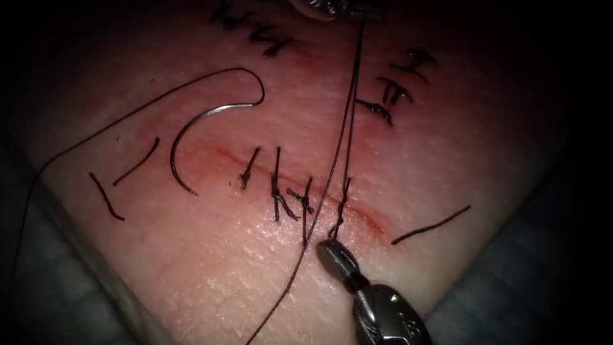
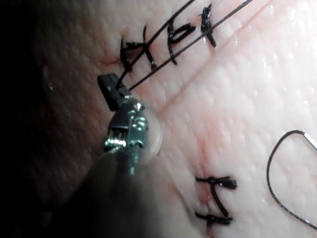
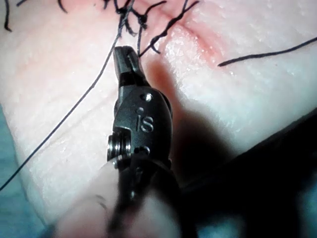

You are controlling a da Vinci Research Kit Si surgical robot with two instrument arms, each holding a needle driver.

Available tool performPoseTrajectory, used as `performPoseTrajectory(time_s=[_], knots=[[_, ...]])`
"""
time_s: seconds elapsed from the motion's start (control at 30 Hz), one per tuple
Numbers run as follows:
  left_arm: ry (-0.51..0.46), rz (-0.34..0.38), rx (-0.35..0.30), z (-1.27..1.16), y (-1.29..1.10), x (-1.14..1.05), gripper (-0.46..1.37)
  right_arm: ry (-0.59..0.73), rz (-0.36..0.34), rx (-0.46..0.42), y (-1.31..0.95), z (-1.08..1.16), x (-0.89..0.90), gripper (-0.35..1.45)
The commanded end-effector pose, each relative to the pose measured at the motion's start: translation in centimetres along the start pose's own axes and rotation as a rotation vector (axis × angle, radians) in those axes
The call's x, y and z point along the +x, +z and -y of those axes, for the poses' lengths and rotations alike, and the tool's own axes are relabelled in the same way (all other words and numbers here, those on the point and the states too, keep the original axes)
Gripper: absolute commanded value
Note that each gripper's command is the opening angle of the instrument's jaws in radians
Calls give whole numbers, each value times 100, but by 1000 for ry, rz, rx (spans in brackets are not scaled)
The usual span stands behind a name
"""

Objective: Wound Closure
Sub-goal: Pull down on right needle driver and up on left jaws and tighten knot

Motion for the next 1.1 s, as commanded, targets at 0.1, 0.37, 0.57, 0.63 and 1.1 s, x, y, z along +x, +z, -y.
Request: performPoseTrajectory(time_s=[0.1, 0.37, 0.57, 0.63, 1.1], knots=[[12, 6, -3, 4, 8, -4, -35, 37, 35, -13, 0, -1, -4, -35], [15, 8, 0, 10, 20, -15, -35, 191, 198, -28, -12, -2, -35, -35], [21, 12, 4, 18, 25, -25, -35, 268, 364, 3, -12, -8, -54, -35], [26, 16, 7, 21, 29, -28, -35, 290, 391, 13, -12, -6, -58, -35], [54, 42, 24, 25, 55, -50, -35, 315, 415, 49, -6, 14, -66, -35]])
